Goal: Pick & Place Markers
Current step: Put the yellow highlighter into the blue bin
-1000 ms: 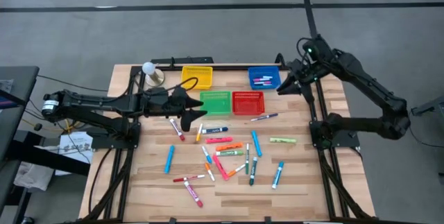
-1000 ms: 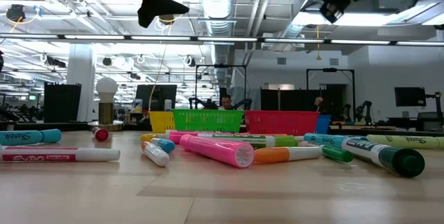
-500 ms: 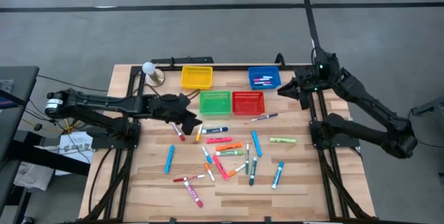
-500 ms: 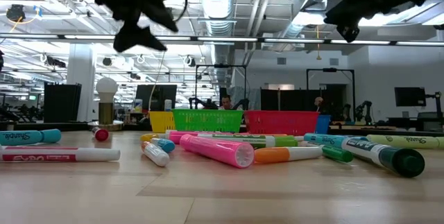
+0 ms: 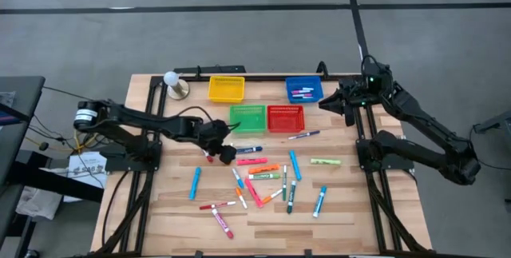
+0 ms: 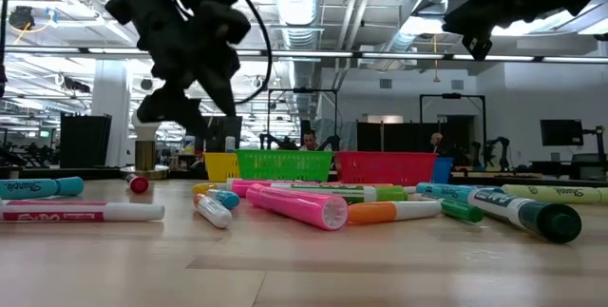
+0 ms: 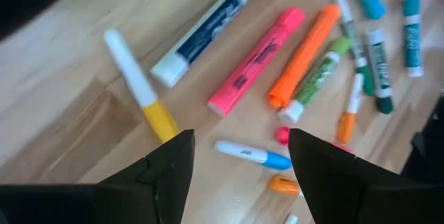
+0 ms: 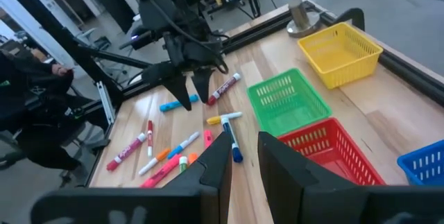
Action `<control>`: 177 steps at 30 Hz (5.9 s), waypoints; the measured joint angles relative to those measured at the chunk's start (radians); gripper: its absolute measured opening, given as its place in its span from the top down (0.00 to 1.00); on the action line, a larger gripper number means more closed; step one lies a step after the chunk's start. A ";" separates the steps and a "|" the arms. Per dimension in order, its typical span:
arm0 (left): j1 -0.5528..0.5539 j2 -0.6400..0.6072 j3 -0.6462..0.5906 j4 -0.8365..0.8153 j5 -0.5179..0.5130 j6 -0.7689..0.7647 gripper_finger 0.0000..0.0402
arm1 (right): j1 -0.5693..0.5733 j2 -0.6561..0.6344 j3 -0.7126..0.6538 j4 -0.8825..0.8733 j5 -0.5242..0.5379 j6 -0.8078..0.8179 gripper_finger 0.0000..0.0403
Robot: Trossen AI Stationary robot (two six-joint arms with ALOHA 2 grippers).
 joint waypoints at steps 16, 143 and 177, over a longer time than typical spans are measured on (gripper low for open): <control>-0.006 0.008 0.000 -0.033 0.003 -0.082 0.42 | 0.000 0.001 0.000 -0.001 -0.001 0.000 0.85; -0.018 -0.147 0.000 0.646 -0.365 -0.029 0.89 | 0.516 0.829 0.182 1.155 0.236 0.482 0.38; -0.018 -0.148 0.001 0.645 -0.366 -0.012 0.86 | 0.522 0.911 0.287 1.129 0.212 0.521 0.90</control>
